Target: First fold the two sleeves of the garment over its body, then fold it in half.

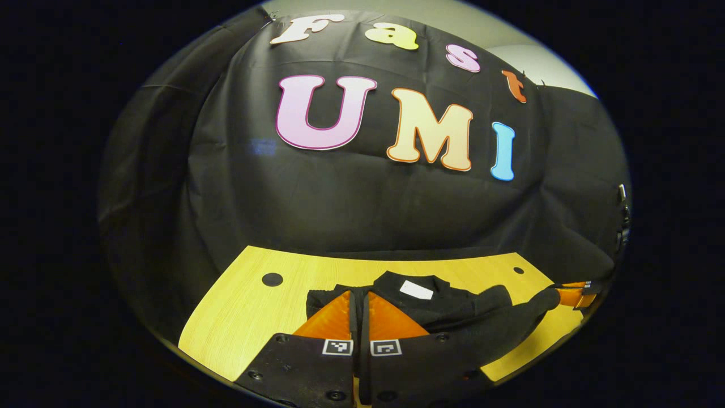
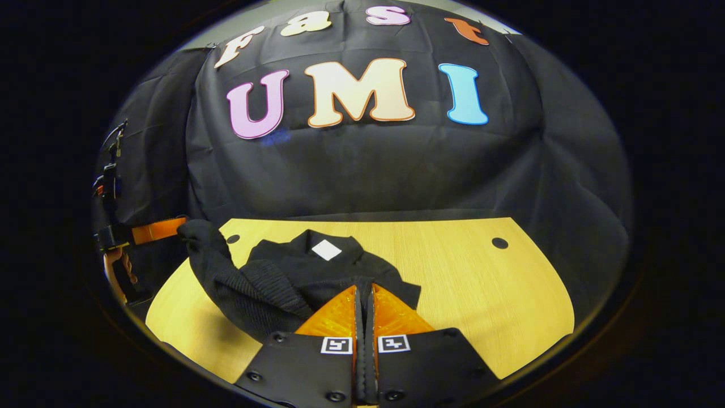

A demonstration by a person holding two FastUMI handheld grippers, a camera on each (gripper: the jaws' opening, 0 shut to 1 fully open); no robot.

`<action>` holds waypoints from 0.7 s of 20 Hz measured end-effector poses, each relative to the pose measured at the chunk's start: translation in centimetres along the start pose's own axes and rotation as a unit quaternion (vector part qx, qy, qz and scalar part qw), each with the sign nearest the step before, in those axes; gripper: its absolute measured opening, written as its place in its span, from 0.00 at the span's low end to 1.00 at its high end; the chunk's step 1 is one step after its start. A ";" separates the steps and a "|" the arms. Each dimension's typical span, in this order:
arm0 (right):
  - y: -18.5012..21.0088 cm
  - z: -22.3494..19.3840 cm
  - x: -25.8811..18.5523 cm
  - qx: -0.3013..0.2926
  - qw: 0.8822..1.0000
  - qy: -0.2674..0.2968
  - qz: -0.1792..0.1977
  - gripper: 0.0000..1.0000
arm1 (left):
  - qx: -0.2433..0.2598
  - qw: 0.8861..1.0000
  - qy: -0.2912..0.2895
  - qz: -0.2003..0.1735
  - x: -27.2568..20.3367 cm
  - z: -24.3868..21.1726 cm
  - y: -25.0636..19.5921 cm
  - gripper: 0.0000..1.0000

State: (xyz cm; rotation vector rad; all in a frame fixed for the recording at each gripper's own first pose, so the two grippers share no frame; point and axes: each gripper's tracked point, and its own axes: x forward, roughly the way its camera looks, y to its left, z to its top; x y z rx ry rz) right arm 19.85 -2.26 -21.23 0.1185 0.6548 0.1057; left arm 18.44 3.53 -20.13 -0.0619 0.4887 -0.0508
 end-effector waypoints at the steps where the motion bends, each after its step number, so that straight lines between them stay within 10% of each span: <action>1: -0.3 0.8 0.9 0.004 1.000 -0.003 0.001 0.02 | -0.002 1.000 -0.003 0.002 1.0 0.3 0.0 0.00; 14: -2.3 1.2 16.4 0.005 0.999 0.052 0.001 0.02 | 0.032 0.998 0.032 0.045 13.1 -4.8 1.7 0.00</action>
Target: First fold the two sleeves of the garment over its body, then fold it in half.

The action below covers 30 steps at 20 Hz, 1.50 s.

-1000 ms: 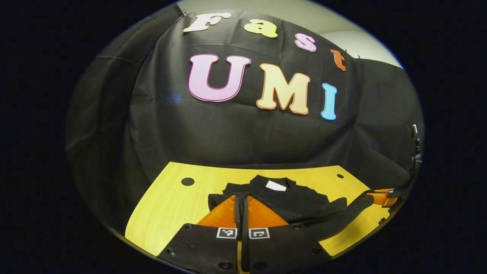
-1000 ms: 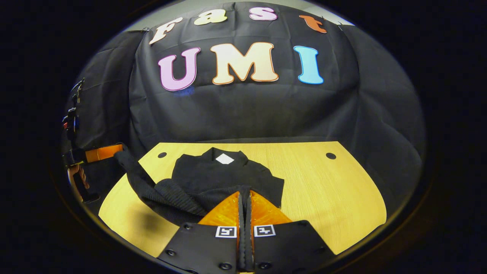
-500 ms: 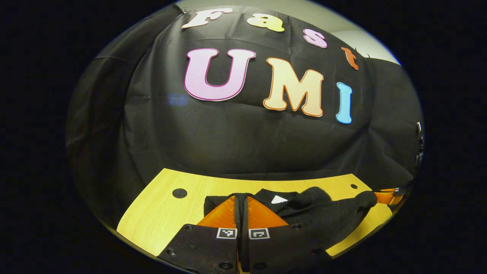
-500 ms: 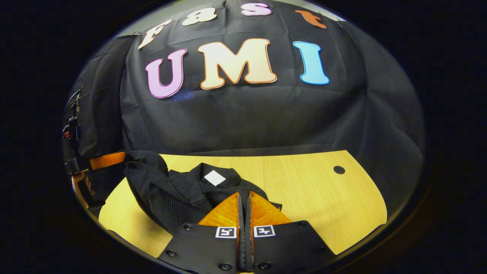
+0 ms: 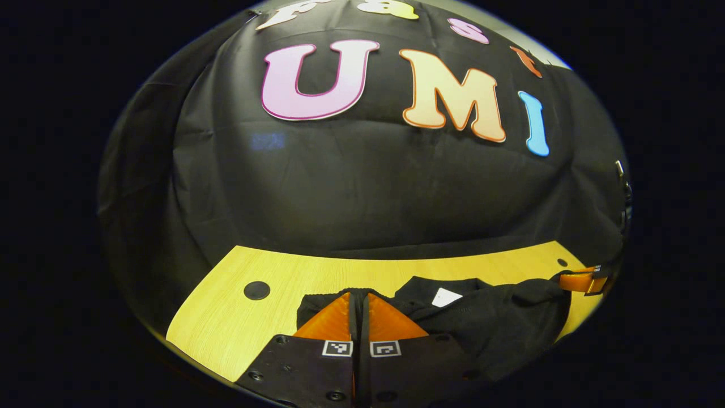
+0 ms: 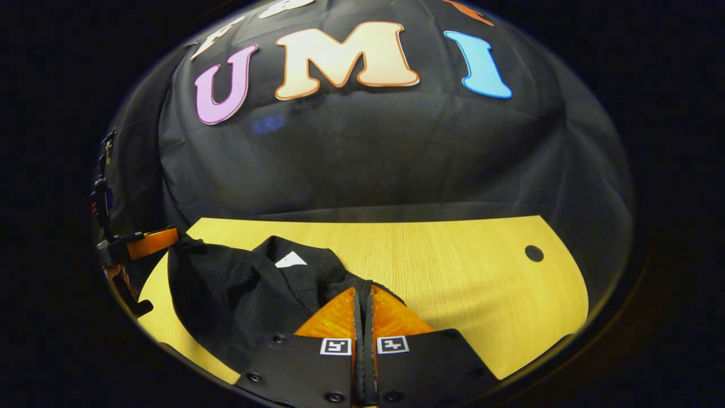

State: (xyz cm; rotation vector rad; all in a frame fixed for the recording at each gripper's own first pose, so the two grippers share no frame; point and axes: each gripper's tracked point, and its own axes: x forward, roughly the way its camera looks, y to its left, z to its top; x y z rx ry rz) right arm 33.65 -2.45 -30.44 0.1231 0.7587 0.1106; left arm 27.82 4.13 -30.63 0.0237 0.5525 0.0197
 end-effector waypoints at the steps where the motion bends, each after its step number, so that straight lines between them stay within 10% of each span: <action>1: -0.2 -0.3 0.7 0.001 1.000 0.004 -0.002 0.02 | 0.000 1.000 0.005 0.003 0.4 -0.4 0.0 0.00; 8: -1.0 -1.8 3.0 0.025 0.999 0.025 -0.007 0.02 | -0.007 0.999 0.011 0.035 2.1 -2.3 0.6 0.02; 9: -1.2 -1.7 2.9 0.028 0.999 0.024 -0.009 0.04 | -0.008 0.999 0.004 0.035 1.9 -1.8 0.5 0.19; 12: -1.6 -0.9 2.4 0.055 0.998 0.022 -0.013 0.38 | -0.013 1.000 -0.008 0.026 1.6 -0.7 -0.1 0.76; 16: -1.9 0.3 0.4 0.077 0.997 0.003 -0.002 0.97 | -0.035 0.999 -0.001 0.018 -0.2 -0.3 -0.4 0.84; 30: 6.1 2.0 -23.0 0.000 0.979 -0.205 -0.010 0.95 | -0.078 0.991 -0.098 -0.054 -18.8 5.9 -0.7 0.93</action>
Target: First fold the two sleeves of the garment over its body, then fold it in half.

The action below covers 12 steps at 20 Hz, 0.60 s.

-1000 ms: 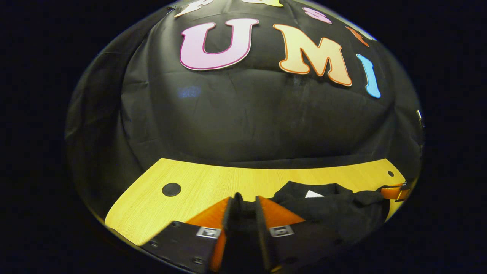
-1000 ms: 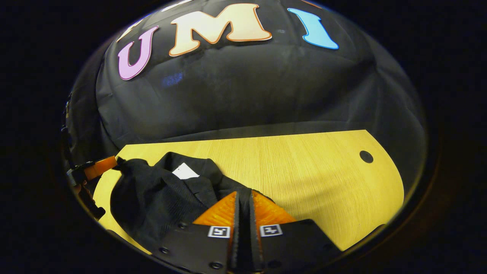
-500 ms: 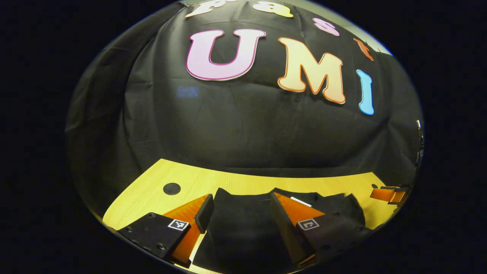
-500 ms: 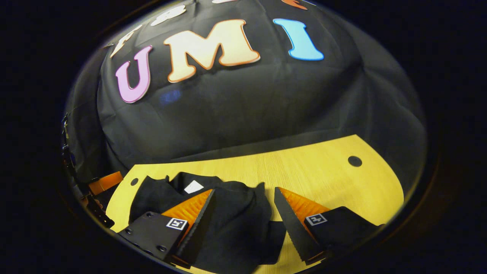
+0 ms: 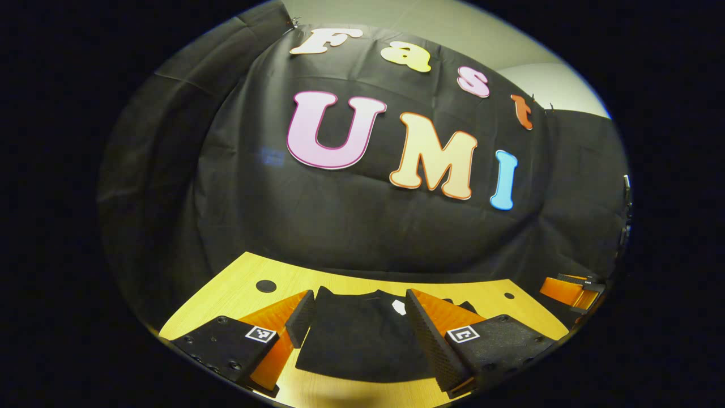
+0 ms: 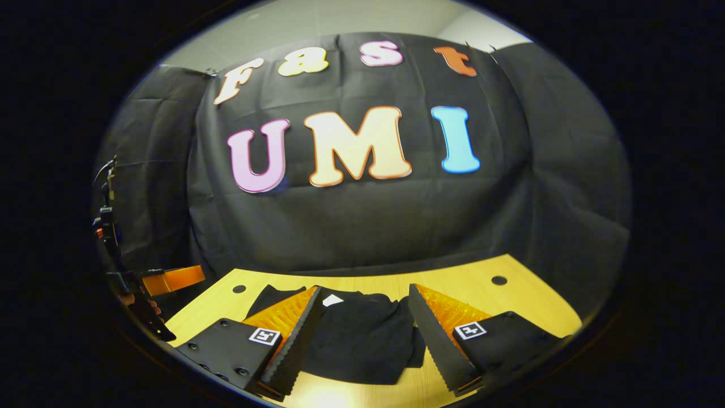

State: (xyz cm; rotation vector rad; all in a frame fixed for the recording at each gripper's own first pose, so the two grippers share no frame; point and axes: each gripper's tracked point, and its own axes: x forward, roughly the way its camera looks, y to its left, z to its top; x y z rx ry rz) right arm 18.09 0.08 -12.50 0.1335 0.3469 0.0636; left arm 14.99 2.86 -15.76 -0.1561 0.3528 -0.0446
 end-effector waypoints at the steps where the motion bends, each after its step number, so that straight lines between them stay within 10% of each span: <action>1: 0.8 -0.2 -1.8 -0.004 1.000 -0.008 0.002 1.00 | 0.003 1.000 -0.001 -0.005 -1.0 0.0 -0.1 0.93; 12: 3.6 -3.1 -13.6 0.052 0.998 -0.031 0.002 0.97 | 0.043 0.998 -0.036 -0.038 -11.0 1.0 -4.4 0.92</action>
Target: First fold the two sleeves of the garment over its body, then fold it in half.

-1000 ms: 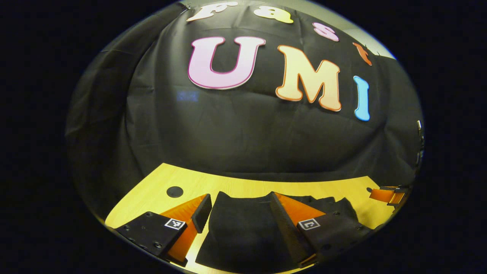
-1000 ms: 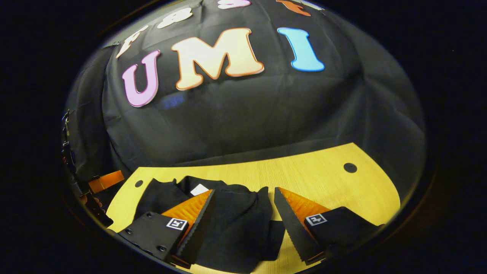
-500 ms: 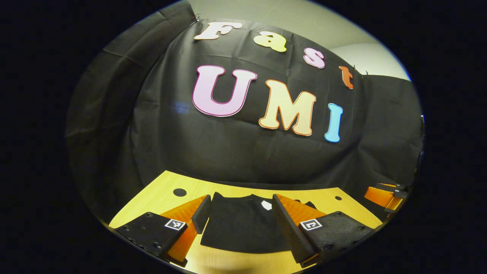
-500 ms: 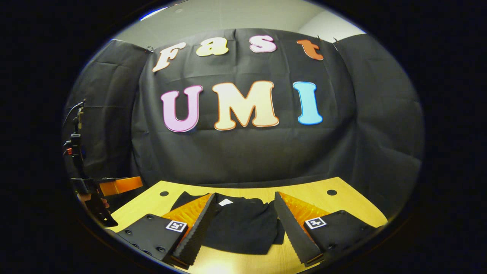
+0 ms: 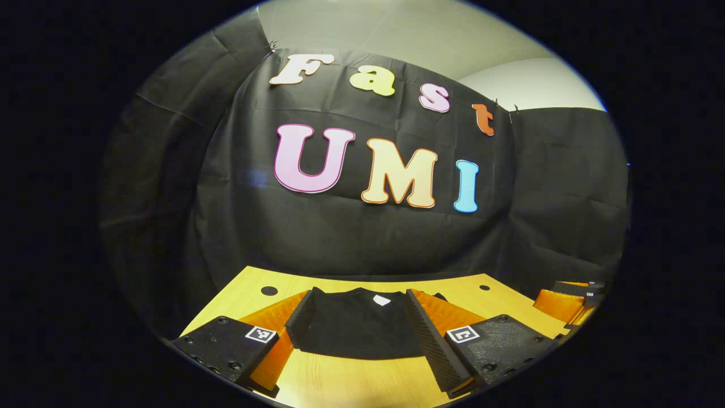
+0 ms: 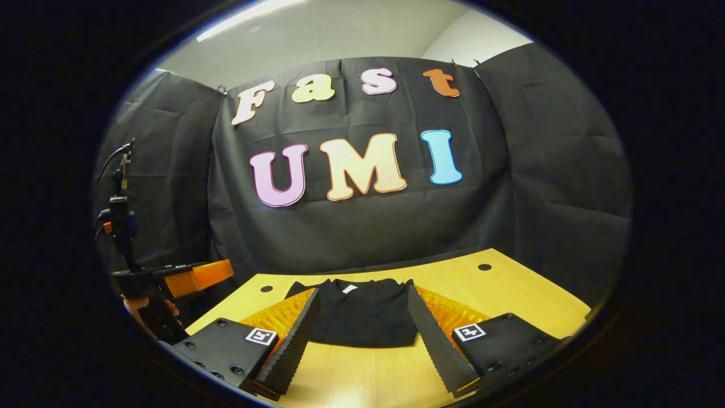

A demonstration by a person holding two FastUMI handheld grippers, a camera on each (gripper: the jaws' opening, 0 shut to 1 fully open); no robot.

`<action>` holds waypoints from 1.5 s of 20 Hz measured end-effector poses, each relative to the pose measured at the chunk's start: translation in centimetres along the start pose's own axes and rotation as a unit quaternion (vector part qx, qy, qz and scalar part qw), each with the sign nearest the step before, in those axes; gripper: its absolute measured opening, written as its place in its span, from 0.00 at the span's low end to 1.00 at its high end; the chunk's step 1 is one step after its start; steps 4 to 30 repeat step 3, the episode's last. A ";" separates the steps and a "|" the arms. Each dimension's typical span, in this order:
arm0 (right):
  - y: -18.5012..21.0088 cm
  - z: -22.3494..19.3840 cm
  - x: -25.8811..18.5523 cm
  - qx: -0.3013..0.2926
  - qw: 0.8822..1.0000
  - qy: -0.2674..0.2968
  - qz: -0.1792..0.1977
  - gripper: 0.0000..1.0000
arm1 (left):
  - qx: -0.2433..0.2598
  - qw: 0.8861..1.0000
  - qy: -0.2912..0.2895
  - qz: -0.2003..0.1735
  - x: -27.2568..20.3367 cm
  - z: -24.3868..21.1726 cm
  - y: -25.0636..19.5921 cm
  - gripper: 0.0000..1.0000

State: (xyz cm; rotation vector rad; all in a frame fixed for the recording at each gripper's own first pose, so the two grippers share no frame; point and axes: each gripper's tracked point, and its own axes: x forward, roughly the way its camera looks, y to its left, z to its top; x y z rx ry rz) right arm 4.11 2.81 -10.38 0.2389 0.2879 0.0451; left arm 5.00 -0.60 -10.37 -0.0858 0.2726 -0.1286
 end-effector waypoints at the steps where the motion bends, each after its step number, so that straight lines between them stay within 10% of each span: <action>1: 0.1 0.2 -0.5 0.003 1.000 -0.004 0.008 0.95 | -0.003 1.000 0.002 -0.005 -0.7 -0.3 -0.8 0.93; 30: -0.1 0.3 -1.4 0.006 1.000 0.005 0.020 0.97 | -0.011 1.000 0.013 -0.007 -1.3 -1.0 -1.6 0.92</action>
